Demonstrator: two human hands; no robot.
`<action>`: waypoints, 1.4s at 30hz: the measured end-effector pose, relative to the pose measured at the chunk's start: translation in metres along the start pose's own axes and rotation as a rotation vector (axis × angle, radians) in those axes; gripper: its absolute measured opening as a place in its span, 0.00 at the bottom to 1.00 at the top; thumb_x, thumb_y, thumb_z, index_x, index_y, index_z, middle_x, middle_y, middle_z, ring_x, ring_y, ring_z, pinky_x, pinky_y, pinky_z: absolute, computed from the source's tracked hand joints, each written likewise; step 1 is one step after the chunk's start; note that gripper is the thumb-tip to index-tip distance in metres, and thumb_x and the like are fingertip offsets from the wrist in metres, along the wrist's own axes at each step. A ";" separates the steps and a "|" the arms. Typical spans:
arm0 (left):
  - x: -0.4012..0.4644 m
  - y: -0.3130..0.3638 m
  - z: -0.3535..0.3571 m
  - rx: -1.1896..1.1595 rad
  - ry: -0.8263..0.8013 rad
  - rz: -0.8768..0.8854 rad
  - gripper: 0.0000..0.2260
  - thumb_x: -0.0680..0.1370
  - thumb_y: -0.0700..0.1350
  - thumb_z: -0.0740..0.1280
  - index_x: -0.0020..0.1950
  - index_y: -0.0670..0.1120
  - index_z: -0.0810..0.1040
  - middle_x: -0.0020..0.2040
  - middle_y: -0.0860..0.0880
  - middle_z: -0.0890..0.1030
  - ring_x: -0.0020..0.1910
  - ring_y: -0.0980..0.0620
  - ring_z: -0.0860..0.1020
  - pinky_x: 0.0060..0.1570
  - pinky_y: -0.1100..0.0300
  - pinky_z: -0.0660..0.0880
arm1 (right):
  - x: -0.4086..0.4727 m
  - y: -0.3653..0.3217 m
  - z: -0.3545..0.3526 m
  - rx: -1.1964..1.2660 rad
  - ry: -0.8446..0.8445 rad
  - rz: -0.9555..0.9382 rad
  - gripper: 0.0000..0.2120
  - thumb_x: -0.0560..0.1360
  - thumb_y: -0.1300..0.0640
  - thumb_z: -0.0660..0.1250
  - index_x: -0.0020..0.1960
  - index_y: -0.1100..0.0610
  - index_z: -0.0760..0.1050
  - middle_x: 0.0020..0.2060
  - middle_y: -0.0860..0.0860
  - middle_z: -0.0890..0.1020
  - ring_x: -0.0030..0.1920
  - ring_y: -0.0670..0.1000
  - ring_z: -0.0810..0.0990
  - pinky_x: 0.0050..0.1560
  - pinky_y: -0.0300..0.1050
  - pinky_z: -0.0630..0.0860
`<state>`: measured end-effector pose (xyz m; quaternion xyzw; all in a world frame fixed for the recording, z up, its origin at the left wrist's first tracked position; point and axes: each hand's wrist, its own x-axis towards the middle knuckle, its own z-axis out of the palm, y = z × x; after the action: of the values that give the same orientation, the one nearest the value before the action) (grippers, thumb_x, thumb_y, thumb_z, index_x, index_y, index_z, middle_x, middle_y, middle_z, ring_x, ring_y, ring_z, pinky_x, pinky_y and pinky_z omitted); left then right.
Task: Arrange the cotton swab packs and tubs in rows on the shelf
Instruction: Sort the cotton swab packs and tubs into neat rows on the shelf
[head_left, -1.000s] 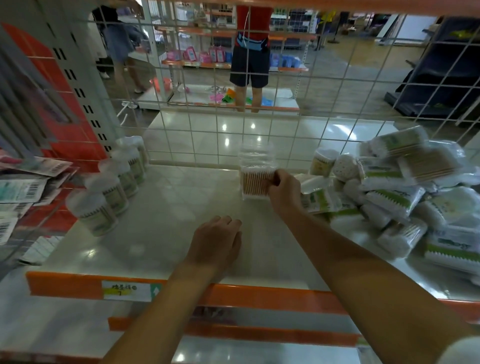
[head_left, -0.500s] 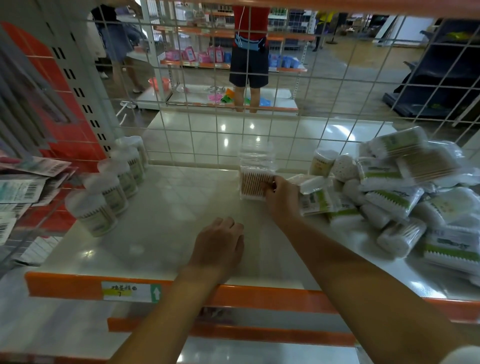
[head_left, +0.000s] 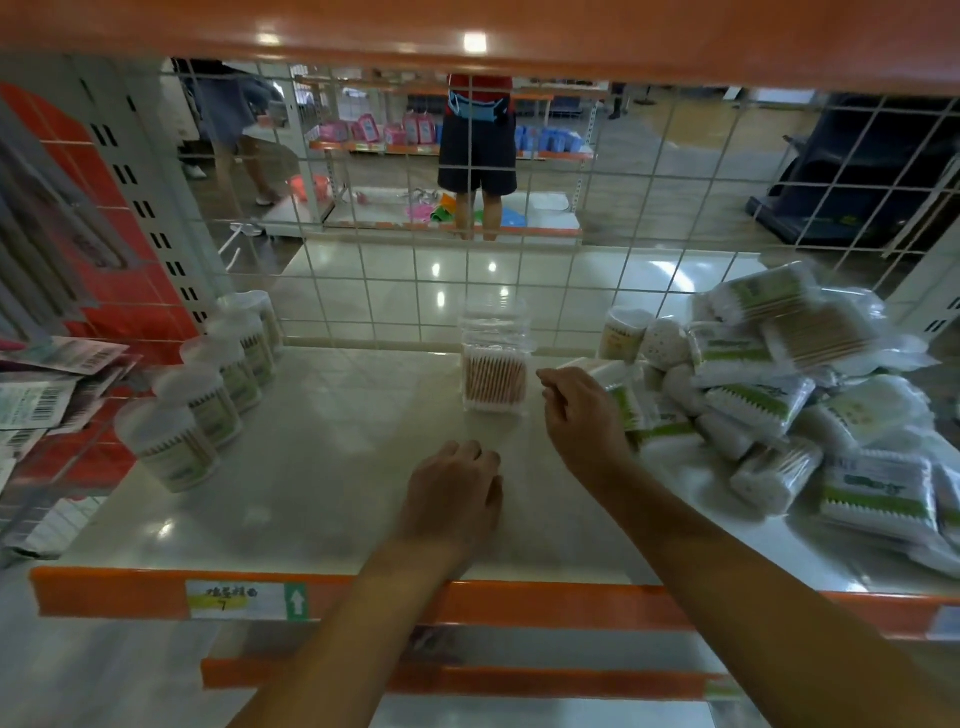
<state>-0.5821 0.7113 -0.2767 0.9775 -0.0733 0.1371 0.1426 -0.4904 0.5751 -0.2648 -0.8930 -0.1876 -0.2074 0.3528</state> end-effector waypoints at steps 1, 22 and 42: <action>0.003 0.007 0.002 -0.009 -0.003 0.016 0.11 0.78 0.45 0.59 0.55 0.43 0.78 0.50 0.45 0.78 0.50 0.45 0.75 0.46 0.55 0.71 | 0.000 0.005 -0.006 -0.039 0.024 -0.073 0.11 0.74 0.67 0.63 0.54 0.64 0.78 0.48 0.58 0.81 0.48 0.55 0.79 0.47 0.41 0.72; 0.003 0.030 0.016 -0.010 -0.072 -0.007 0.13 0.77 0.42 0.58 0.59 0.43 0.76 0.54 0.46 0.77 0.55 0.46 0.73 0.50 0.55 0.70 | 0.036 0.036 -0.014 -0.716 -0.287 -0.039 0.14 0.74 0.60 0.61 0.57 0.62 0.76 0.54 0.56 0.77 0.57 0.56 0.71 0.54 0.49 0.69; 0.003 0.030 0.007 -0.151 -0.143 0.034 0.18 0.80 0.49 0.56 0.70 0.49 0.66 0.64 0.51 0.73 0.63 0.52 0.68 0.58 0.60 0.65 | -0.050 0.072 -0.064 -0.356 0.166 -0.410 0.07 0.71 0.58 0.64 0.48 0.52 0.70 0.53 0.53 0.69 0.55 0.58 0.68 0.55 0.55 0.68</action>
<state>-0.5826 0.6807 -0.2743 0.9698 -0.1100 0.0635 0.2080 -0.5138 0.4714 -0.2871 -0.8643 -0.2954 -0.3764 0.1551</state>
